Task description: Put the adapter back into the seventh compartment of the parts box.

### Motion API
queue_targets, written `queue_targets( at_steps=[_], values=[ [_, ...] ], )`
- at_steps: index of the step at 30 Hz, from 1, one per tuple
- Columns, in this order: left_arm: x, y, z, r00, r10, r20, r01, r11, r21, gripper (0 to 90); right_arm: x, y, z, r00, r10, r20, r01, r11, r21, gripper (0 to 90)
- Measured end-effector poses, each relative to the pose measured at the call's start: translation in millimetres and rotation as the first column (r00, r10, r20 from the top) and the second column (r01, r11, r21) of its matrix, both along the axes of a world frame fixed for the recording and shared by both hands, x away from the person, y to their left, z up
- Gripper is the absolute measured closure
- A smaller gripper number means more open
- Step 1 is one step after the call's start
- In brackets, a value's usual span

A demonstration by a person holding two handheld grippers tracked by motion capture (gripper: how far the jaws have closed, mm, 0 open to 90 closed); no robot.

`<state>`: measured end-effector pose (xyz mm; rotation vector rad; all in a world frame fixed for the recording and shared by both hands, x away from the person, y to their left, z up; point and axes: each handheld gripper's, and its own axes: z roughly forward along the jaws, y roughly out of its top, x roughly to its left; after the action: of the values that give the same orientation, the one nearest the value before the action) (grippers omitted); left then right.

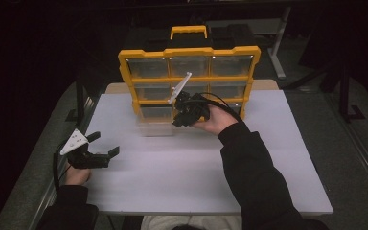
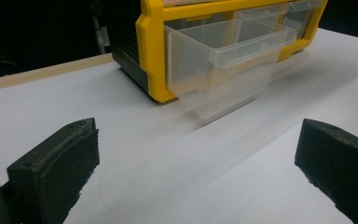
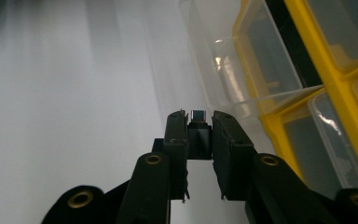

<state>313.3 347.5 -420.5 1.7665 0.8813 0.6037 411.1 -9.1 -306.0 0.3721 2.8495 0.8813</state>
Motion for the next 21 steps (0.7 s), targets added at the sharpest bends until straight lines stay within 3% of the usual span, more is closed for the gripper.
queue_targets(
  at_steps=[10, 21],
  values=[
    [-0.1, 0.3, 0.1, 1.0000, -0.001, -0.001, 0.001, 1.0000, -0.003, 0.0, 13.9, 7.2, 13.1, 0.9998, -0.005, 0.019, 0.005, 0.9999, 0.009, 74.6],
    [0.0, 0.8, 0.2, 1.0000, 0.001, -0.001, -0.001, 1.0000, -0.006, 0.0, 28.6, 20.8, 12.3, 0.9997, -0.010, 0.023, 0.010, 0.9999, 0.003, 74.7]
  ],
)
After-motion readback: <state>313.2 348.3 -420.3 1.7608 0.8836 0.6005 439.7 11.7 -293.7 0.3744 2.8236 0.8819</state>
